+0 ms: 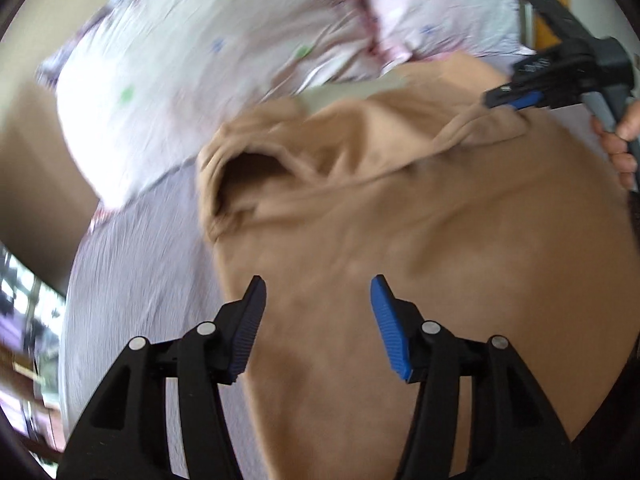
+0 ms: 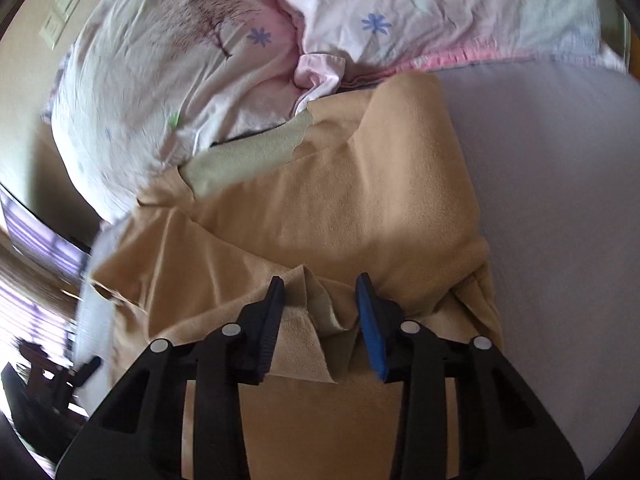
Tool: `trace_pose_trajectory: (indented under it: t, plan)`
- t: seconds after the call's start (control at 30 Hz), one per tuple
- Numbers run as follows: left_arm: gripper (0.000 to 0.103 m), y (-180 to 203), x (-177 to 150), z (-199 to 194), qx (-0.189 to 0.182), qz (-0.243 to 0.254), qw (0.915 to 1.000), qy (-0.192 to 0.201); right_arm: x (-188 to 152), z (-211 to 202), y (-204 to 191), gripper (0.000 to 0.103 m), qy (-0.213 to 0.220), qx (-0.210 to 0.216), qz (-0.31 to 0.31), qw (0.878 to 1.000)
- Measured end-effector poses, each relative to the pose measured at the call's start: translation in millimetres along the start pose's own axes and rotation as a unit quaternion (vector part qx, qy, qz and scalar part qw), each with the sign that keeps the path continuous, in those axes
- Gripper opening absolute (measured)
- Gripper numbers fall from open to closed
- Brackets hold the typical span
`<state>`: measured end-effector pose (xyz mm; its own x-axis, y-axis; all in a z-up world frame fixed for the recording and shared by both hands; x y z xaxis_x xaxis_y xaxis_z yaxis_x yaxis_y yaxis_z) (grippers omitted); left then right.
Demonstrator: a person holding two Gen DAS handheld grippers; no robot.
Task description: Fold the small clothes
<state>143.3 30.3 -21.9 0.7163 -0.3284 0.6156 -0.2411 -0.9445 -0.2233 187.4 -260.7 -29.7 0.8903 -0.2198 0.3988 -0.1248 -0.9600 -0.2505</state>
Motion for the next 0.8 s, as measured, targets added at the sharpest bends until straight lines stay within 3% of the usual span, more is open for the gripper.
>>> trace_pose_trajectory:
  t: [0.03,0.1,0.2,0.3,0.37,0.5,0.53,0.63,0.8]
  plan:
    - [0.055,-4.4,-3.8,2.6,-0.001,-0.009,0.9999,-0.006,-0.7,0.5,-2.0,0.011,-0.002,-0.006,-0.01,1.0]
    - [0.057,-5.7,-8.9,6.2,-0.004,-0.015,0.9998,-0.009,-5.6,-0.1,-10.8,0.006,-0.001,-0.013,-0.043,0.999]
    - [0.06,-4.1,-8.3,6.7,-0.002,-0.015,0.9999,-0.003,-1.3,-16.9,-22.4,0.004,0.032,-0.009,-0.074,0.997]
    - [0.061,-3.9,-10.3,7.0,-0.007,-0.021,0.9997,-0.001,31.5,-61.1,-25.1,0.004,0.142,-0.036,-0.087,0.985]
    - [0.062,-3.7,-10.3,7.7,-0.005,-0.024,0.9997,0.001,46.4,-70.0,-19.8,0.004,0.173,-0.068,-0.09,0.978]
    - [0.065,-4.4,-10.3,8.8,-0.009,-0.033,0.9994,0.002,58.0,-18.3,20.2,0.005,0.075,-0.135,-0.065,0.986]
    - [0.065,-5.4,-10.3,9.4,-0.011,-0.036,0.9993,0.001,54.5,-14.7,33.4,0.005,0.063,-0.112,-0.026,0.991]
    - [0.067,-7.9,-11.7,9.7,-0.02,-0.048,0.9987,0.001,46.4,-31.4,38.1,0.009,0.099,-0.062,0.011,0.993]
    - [0.07,-9.6,-11.2,11.8,-0.026,-0.056,0.9981,0.001,37.8,-28.2,2.9,0.009,0.077,-0.04,-0.041,0.995]
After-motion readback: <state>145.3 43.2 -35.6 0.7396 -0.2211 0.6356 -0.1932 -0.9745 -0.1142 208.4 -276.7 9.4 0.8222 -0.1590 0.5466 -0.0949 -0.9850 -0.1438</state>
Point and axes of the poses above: each gripper's, at about its wrist camera, not at the fingertips, and z roughly the way its jaws point, y to its right, x to its top, the point moved 5 cm from there along z, roughly the way its jaws point, and after that the axes turned 4 degrees about -z, right-handed, at the moved point
